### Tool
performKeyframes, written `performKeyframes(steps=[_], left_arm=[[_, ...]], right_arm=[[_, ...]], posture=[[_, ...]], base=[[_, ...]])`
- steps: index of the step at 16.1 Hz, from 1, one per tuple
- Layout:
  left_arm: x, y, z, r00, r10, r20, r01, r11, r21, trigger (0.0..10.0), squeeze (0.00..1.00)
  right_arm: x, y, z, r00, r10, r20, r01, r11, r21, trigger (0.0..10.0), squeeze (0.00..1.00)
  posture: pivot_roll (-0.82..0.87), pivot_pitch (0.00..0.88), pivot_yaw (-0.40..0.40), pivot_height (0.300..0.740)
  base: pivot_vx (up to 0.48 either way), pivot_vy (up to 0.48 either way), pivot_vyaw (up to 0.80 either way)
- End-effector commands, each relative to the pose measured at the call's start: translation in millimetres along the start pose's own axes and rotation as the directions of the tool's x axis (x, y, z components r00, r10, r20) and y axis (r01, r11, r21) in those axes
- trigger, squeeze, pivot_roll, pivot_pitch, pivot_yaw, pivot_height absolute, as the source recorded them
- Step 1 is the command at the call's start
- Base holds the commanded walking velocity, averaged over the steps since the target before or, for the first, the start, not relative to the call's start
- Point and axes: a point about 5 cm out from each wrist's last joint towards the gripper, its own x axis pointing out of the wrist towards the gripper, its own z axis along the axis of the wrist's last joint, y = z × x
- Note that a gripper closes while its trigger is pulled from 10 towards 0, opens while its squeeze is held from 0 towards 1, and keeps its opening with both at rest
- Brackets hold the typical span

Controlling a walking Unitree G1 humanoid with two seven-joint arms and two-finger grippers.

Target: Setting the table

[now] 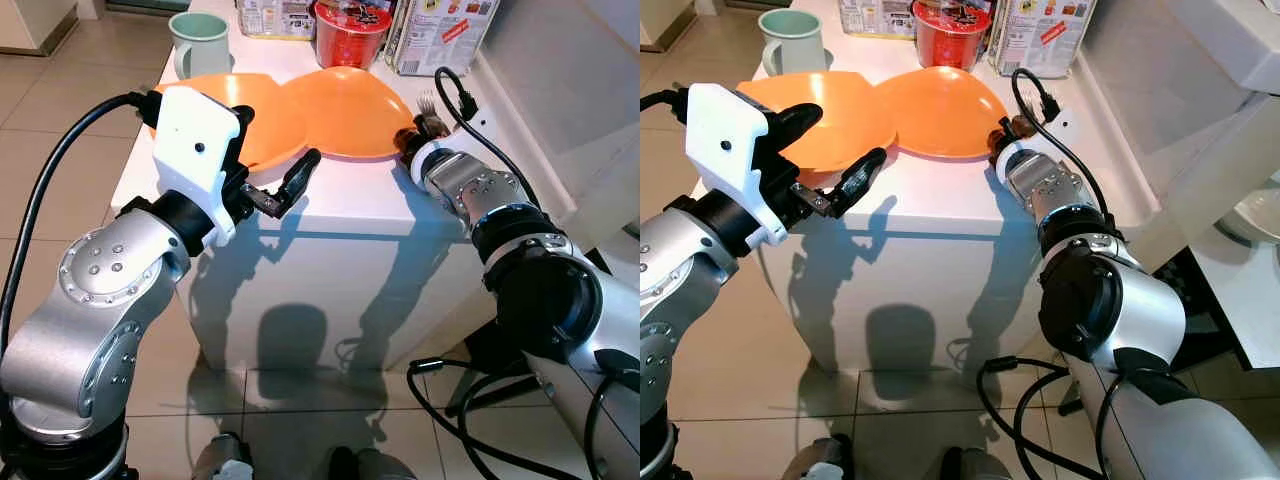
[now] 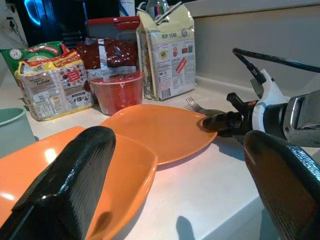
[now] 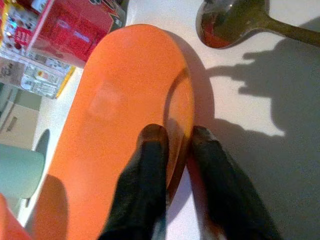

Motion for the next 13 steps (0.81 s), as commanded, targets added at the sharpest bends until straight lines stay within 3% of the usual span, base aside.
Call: performKeyframes(steps=[1,7,13], left_arm=[[1.9,-3.6,3,1.000,-0.021,0.017,0.021,1.000,0.010,10.0,0.00],[5.3,-2.6,4,0.999,-0.019,0.029,0.019,1.000,0.013,10.0,0.00],[16.4,4.5,4,0.994,0.062,0.086,-0.060,0.998,-0.021,10.0,0.00]], right_arm=[[-0.9,-3.3,6,1.000,-0.017,0.014,0.017,1.000,0.016,0.0,0.00],[-1.8,-7.7,11,0.999,-0.030,0.037,0.028,0.998,0.050,0.0,0.00],[-10.2,-1.0,55,0.981,0.040,0.191,-0.070,0.985,0.156,0.0,0.00]], posture=[[0.12,0.142,-0.143,0.740],[0.12,0.115,-0.136,0.740],[0.09,0.023,-0.103,0.740]], base=[[0.000,0.000,0.00],[0.000,0.000,0.00],[0.000,0.000,0.00]])
